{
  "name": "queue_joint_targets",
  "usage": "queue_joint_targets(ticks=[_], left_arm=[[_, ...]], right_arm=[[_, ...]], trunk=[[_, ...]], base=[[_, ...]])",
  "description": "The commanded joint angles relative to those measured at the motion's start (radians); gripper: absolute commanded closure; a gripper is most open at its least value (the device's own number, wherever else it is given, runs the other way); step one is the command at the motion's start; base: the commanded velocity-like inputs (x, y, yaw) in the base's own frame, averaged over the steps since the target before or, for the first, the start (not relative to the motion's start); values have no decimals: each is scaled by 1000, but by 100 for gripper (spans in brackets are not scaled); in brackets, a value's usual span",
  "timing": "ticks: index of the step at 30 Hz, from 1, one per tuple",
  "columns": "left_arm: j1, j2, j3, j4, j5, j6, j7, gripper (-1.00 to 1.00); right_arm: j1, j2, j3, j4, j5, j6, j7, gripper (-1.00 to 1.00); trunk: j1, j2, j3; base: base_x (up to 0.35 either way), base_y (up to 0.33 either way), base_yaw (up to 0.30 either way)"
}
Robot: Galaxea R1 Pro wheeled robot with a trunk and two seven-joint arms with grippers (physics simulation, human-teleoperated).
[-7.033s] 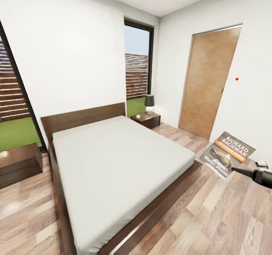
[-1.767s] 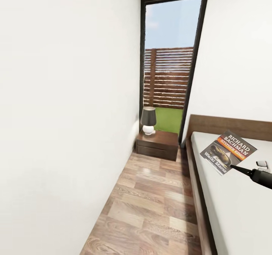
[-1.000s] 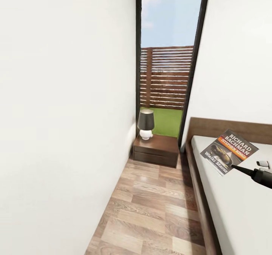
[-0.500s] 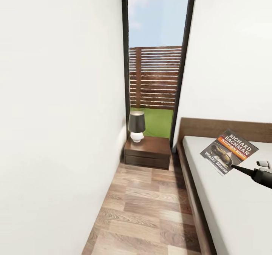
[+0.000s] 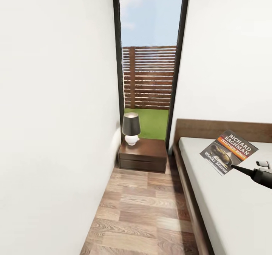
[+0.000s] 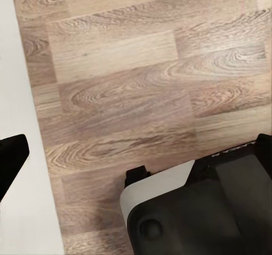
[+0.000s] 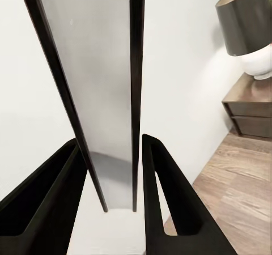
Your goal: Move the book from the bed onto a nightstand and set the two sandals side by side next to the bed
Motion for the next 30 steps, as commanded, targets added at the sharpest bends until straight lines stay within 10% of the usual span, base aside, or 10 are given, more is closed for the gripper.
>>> queue_joint_targets(ticks=[1, 30], left_arm=[[0, 0, -5, 1, -3, -3, 0, -100], [0, 0, -5, 1, -3, -4, 0, -100]], right_arm=[[-1, 1, -3, 0, 0, 10, 3, 100], [-1, 6, 12, -10, 12, 9, 3, 100]], trunk=[[1, -1, 0], [1, -1, -2]], base=[[255, 0, -82], [252, 0, -80]])
